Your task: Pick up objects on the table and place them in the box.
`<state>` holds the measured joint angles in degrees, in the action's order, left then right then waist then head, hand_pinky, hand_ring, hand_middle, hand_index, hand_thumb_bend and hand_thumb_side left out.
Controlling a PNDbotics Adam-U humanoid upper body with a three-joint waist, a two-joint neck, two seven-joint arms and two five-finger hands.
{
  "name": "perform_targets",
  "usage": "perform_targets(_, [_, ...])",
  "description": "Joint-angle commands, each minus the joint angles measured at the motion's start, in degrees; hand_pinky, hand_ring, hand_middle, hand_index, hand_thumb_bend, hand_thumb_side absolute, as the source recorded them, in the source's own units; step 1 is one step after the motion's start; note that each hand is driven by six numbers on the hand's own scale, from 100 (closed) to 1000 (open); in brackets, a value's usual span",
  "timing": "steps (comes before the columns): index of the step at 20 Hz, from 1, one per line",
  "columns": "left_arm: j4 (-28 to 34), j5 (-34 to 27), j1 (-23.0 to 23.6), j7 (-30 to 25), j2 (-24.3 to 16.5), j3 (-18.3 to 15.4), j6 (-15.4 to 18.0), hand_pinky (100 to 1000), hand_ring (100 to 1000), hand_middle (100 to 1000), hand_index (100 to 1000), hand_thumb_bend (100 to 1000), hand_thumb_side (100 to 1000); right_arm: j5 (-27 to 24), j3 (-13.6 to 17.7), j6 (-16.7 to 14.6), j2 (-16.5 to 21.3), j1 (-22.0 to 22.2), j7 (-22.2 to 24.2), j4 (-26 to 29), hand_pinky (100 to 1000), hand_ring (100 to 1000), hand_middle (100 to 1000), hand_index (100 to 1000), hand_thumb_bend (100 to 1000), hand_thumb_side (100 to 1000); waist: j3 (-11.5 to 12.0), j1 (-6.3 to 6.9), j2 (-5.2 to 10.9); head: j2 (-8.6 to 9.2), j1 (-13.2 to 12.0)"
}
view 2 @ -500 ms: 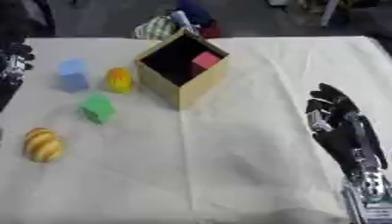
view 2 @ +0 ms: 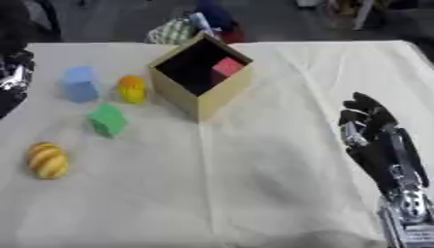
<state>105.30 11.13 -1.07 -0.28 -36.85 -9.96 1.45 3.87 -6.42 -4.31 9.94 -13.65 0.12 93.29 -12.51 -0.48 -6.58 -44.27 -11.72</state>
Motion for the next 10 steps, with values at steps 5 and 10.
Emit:
perform_targets(5, [-4.97, 6.29, -1.89, -24.99, -18.81, 5.79, 4.47, 776, 735, 734, 865, 363, 277, 0.42, -0.06, -0.02, 1.68, 0.05, 0.16, 0.77, 784, 801, 782, 897, 100, 448, 0.08, 0.24, 2.24, 0.15, 0.52])
perform_targets(10, [-9.67, 10.41, -4.47, -39.21, -23.44, 12.70, 7.05, 789, 741, 748, 874, 571, 311, 0.50, -0.26, -0.05, 1.89, 0.23, 0.39, 0.63, 784, 801, 782, 898, 100, 448, -0.32, 0.52, 2.57, 0.15, 0.17])
